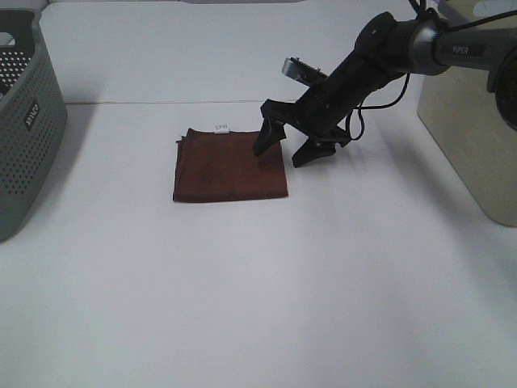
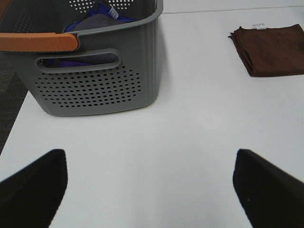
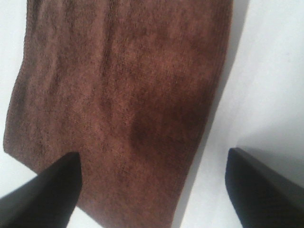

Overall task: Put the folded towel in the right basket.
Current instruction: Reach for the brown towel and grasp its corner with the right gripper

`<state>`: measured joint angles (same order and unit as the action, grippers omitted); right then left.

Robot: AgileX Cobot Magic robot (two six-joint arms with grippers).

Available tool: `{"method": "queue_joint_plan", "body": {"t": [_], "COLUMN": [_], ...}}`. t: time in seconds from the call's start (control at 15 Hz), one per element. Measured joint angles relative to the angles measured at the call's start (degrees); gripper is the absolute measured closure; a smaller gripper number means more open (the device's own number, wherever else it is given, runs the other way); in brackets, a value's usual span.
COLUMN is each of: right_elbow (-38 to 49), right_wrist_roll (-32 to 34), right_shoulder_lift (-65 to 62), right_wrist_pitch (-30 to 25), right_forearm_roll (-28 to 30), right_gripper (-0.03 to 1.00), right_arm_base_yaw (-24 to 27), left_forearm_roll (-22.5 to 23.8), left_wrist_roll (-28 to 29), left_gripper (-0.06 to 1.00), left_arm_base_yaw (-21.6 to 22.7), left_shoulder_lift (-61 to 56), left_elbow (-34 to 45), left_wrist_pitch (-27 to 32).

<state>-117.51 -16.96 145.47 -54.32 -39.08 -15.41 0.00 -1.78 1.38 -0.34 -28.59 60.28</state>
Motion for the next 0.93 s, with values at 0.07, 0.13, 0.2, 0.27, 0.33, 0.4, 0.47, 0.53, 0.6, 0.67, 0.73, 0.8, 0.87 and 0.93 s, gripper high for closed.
{"method": "queue_joint_plan", "body": {"t": [0.07,0.13,0.2,0.27,0.33,0.4,0.47,0.53,0.6,0.67,0.73,0.8,0.87,0.93], "right_elbow": [0.0,-0.06,-0.17,-0.4,-0.34,-0.34,-0.34,-0.34,-0.34,-0.34,-0.34,-0.34,-0.34,-0.34], "right_wrist_roll": [0.0,-0.06,-0.86,-1.66,-2.69,-3.84,-4.3,-4.47,-5.04,-5.5,-5.56,-5.5,-5.21,-4.93], "right_shoulder_lift": [0.11,0.52,1.2,1.95,2.58,3.27,3.5,3.72,4.01,4.18,4.35,4.47,4.47,4.47], "right_wrist_pitch": [0.8,1.55,1.78,1.72,1.72,1.66,1.66,1.66,1.78,2.06,2.06,2.18,2.18,2.12], "right_forearm_roll": [-0.11,-0.86,-3.09,-5.79,-9.05,-11.29,-11.57,-11.57,-11.57,-11.12,-10.89,-10.54,-10.49,-10.49], "right_gripper": [0.18,0.21,0.23,0.25,0.26,0.3,0.43,0.48,0.6,0.71,0.82,0.91,0.94,0.94], "right_arm_base_yaw": [0.0,0.0,0.0,0.0,0.0,0.0,-0.06,-0.11,-0.29,-0.74,-1.26,-1.55,-1.72,-1.72], "left_forearm_roll": [0.0,0.0,0.0,0.0,0.0,0.0,0.0,0.0,0.0,0.0,0.0,0.0,0.0,0.0], "left_wrist_roll": [0.0,0.0,0.0,0.0,0.0,0.0,0.0,0.0,0.0,0.0,0.0,0.0,0.0,0.0], "left_gripper": [0.06,0.06,0.06,0.06,0.06,0.06,0.06,0.06,0.06,0.06,0.06,0.06,0.06,0.06], "left_arm_base_yaw": [0.0,0.0,0.0,0.0,0.0,0.0,0.0,0.0,0.0,0.0,0.0,0.0,0.0,0.0], "left_shoulder_lift": [0.0,0.0,0.0,0.0,0.0,0.0,0.0,0.0,0.0,0.0,0.0,0.0,0.0,0.0], "left_elbow": [0.0,0.0,0.0,0.0,0.0,0.0,0.0,0.0,0.0,0.0,0.0,0.0,0.0,0.0], "left_wrist_pitch": [0.0,0.0,0.0,0.0,0.0,0.0,0.0,0.0,0.0,0.0,0.0,0.0,0.0,0.0]}}
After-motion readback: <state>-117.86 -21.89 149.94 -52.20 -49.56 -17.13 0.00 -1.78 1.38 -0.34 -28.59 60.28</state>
